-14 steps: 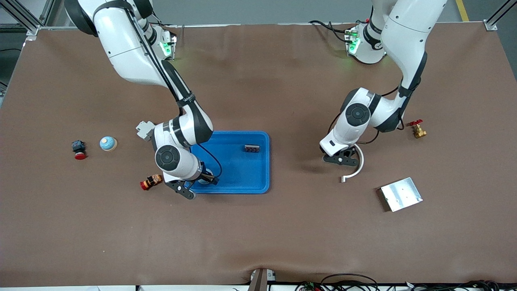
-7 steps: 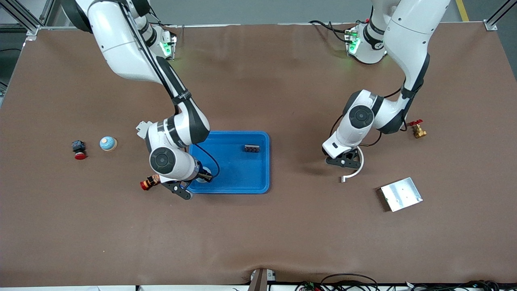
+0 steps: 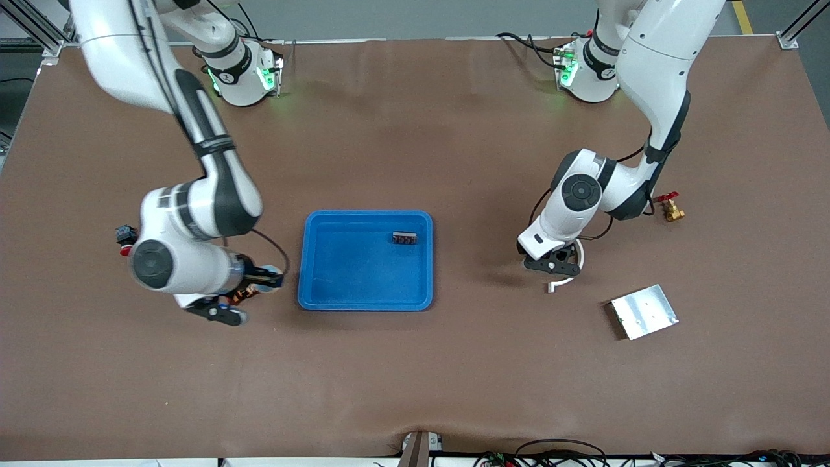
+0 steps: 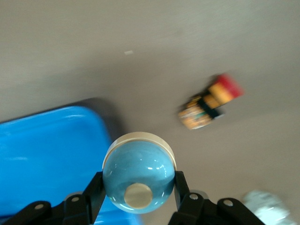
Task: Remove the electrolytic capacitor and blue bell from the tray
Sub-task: 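Set the capacitor beside the white arc while the right gripper carries the bell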
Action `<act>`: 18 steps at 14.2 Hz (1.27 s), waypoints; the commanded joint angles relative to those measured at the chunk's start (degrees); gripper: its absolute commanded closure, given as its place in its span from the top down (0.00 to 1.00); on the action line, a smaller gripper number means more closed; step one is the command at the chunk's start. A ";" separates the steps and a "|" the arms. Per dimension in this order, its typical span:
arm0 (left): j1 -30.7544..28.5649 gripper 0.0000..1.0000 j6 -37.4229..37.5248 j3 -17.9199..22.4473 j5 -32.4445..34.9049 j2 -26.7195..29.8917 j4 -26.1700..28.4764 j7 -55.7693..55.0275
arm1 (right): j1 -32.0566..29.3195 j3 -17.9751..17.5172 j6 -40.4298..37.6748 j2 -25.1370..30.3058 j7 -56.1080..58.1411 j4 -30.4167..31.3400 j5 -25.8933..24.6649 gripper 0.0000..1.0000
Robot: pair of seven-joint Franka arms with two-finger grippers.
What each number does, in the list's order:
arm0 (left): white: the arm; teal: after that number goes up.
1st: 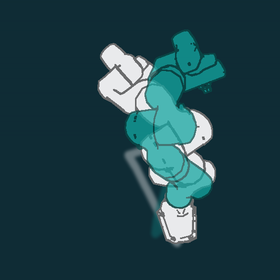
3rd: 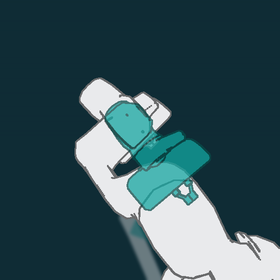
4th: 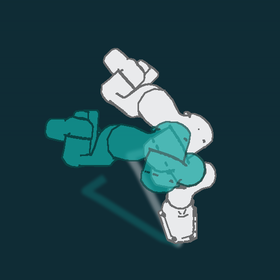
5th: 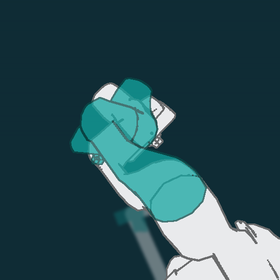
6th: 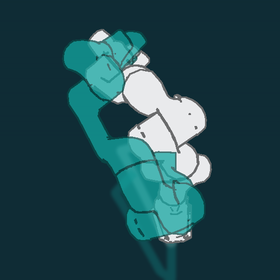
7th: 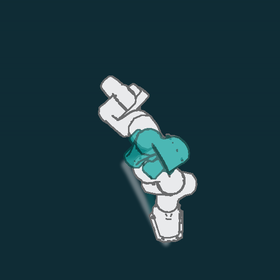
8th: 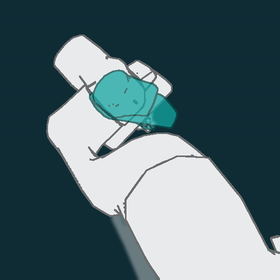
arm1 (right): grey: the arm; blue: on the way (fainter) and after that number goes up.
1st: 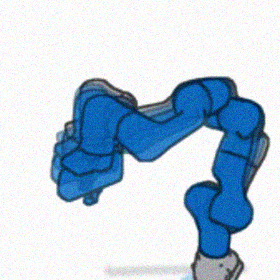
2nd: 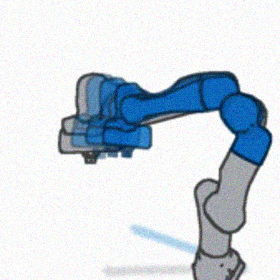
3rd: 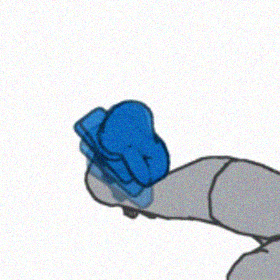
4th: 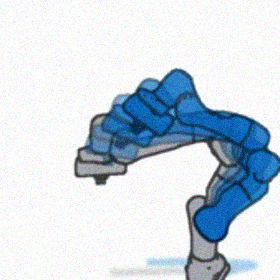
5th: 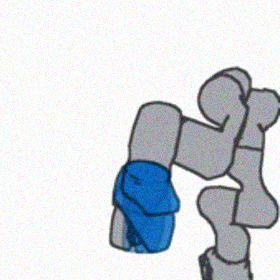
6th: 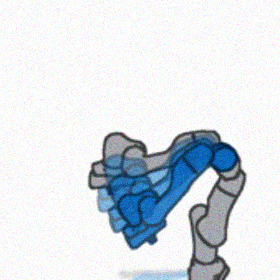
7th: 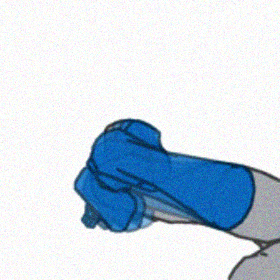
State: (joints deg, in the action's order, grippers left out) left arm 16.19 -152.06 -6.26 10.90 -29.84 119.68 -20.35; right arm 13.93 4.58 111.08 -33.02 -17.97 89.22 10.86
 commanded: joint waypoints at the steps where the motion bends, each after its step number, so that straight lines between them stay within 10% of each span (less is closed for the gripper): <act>1: -0.46 1.00 -0.43 -0.60 -0.09 -0.57 -0.68 -0.22 | -4.95 -0.98 0.54 2.87 8.55 5.08 -3.72 0.04; 9: 0.51 1.00 1.23 -1.65 -0.62 1.98 -1.20 -10.93 | -10.33 0.87 7.90 2.08 22.27 11.31 -9.53 0.08; 14: 0.60 1.00 18.44 -4.81 -0.79 2.77 -11.56 -19.19 | -10.42 1.57 10.56 0.15 23.07 12.03 -9.11 0.14; 16: 1.03 1.00 19.08 -6.92 -1.76 2.25 -12.98 -31.35 | -10.24 1.57 10.82 -1.07 22.90 12.03 -9.02 0.35; 18: 3.57 1.00 19.17 -7.63 -2.03 1.37 -15.26 -42.80 | -10.06 1.57 13.79 -2.48 22.90 13.24 -8.58 0.80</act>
State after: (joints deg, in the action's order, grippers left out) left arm 17.44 -134.19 -13.44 9.82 -27.31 106.77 -54.16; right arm 3.93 6.33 122.39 -34.46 4.36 101.22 2.01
